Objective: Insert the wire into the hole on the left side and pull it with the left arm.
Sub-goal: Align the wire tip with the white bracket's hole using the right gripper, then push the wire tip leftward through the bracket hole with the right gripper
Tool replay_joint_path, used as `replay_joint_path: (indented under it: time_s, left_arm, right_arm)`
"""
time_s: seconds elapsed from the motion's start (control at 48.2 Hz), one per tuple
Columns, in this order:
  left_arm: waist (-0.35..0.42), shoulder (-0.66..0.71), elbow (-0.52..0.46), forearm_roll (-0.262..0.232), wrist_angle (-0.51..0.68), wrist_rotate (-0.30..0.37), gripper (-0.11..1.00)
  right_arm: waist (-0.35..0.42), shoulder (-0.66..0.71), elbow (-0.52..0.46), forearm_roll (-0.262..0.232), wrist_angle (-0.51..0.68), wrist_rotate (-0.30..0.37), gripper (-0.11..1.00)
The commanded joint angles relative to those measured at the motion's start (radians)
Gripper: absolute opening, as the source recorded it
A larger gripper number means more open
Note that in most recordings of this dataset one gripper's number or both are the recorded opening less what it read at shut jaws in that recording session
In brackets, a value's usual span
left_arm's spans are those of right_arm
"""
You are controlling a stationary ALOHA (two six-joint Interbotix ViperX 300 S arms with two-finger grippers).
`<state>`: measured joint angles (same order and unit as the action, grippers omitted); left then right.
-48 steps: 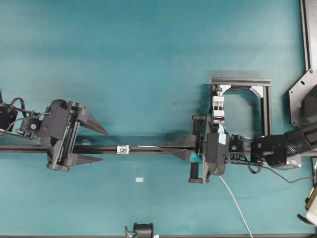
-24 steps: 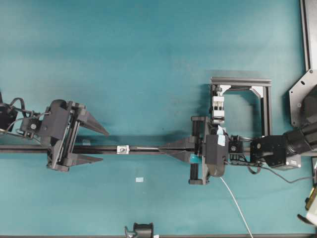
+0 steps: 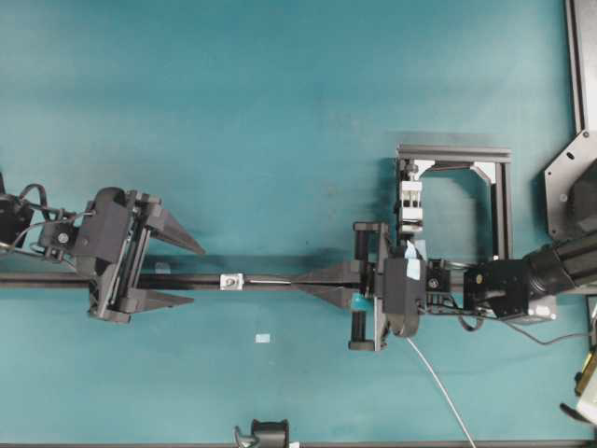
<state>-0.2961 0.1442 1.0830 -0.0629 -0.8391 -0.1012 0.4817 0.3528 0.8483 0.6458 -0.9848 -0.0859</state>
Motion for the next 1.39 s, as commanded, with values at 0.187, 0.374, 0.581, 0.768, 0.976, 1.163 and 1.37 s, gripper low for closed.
replay_joint_path:
  time_s: [0.187,0.374,0.581,0.768,0.976,1.163,1.37]
  left_arm:
    - [0.006,-0.009,-0.015,0.002,-0.009,0.003,0.70]
    - [0.006,-0.009,-0.017,0.003,-0.011,0.003,0.70]
    - [0.006,-0.009,-0.018,0.003,-0.009,0.003,0.70]
    - [0.006,-0.009,-0.018,0.003,-0.009,0.003,0.70]
    - [0.006,-0.009,-0.018,0.003,-0.009,0.003,0.70]
    - [0.006,-0.009,-0.020,0.003,-0.009,0.003,0.70]
    - [0.006,-0.009,-0.020,0.003,-0.009,0.003,0.70]
  right_arm:
    - [-0.002,-0.011,-0.020,-0.002,-0.002,-0.026,0.02]
    - [-0.008,-0.006,-0.026,-0.002,0.002,-0.026,0.02]
    - [-0.015,0.012,-0.048,-0.003,0.002,-0.028,0.02]
    - [-0.018,0.020,-0.054,-0.003,0.003,-0.029,0.02]
    - [-0.025,0.020,-0.060,-0.002,0.006,-0.028,0.02]
    - [-0.029,0.025,-0.066,-0.002,0.012,-0.029,0.02]
    - [-0.040,0.040,-0.084,-0.002,0.014,-0.031,0.02]
